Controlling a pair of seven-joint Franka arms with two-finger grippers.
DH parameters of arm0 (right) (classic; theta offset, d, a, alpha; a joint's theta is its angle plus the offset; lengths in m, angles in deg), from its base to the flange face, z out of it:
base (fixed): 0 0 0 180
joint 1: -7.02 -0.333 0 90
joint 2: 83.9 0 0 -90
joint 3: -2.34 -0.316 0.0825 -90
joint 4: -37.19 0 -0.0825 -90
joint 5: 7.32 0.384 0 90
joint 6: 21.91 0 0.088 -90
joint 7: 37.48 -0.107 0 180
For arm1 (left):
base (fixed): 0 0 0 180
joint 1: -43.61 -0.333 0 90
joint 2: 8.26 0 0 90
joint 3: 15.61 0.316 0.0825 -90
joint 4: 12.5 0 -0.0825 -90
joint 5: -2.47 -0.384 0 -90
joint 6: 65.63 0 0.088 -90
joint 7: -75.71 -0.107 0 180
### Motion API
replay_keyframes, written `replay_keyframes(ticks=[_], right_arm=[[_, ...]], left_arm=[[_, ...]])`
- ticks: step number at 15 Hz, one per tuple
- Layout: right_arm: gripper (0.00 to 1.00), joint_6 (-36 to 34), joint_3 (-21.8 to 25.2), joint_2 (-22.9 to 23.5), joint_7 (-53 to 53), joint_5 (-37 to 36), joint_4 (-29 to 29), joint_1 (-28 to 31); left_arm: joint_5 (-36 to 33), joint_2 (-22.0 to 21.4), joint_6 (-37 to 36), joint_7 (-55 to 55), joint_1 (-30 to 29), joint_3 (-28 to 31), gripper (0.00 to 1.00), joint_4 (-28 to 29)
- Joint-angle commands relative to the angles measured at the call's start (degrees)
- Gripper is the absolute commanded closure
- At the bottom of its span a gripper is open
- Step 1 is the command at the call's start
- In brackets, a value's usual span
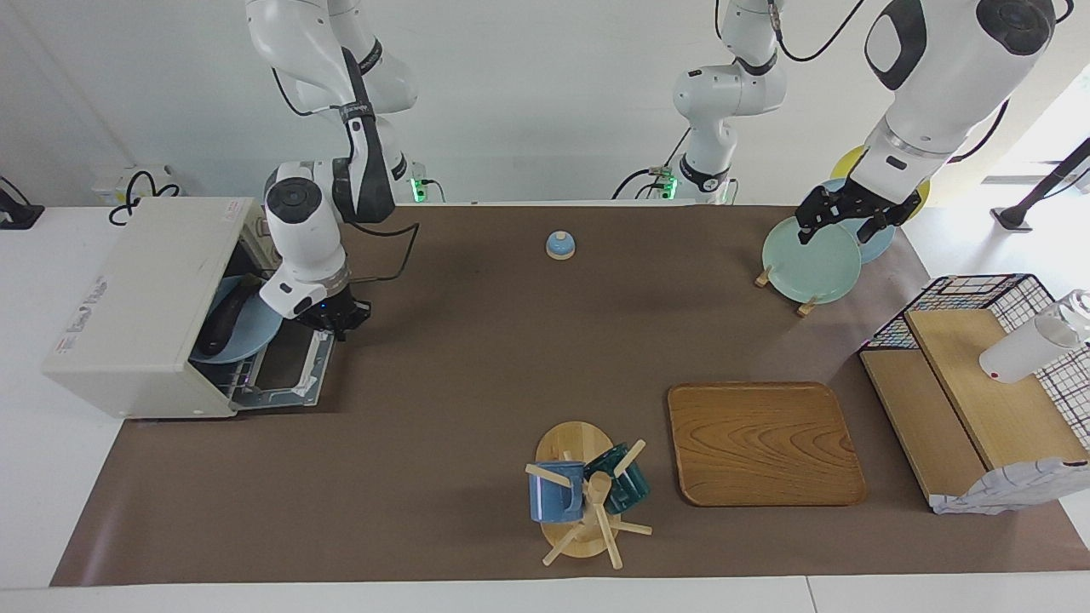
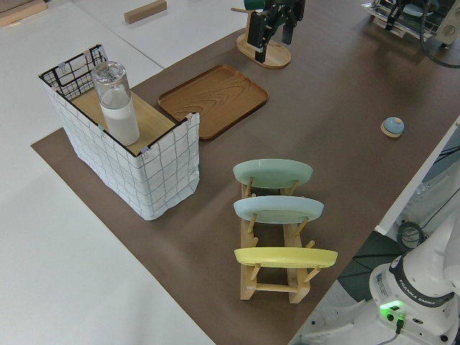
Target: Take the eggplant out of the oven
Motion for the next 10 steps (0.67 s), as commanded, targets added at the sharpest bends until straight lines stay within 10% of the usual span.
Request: replay_keyframes(ticks=[1,10], right_arm=[[1.0,2.68,2.12,2.41,-0.22,-3.06,0.81,2.55],[1.0,-5.02,2.03,3.48,-7.87,0.72,9.83,-3.69]], left_arm=[[-0.47,-1.47,0.12,0.13,-0.13,0.01,0.0,1.38],[-0.47,-1.47,0.12,0.21,-0.22,0.01,0.0,1.38]])
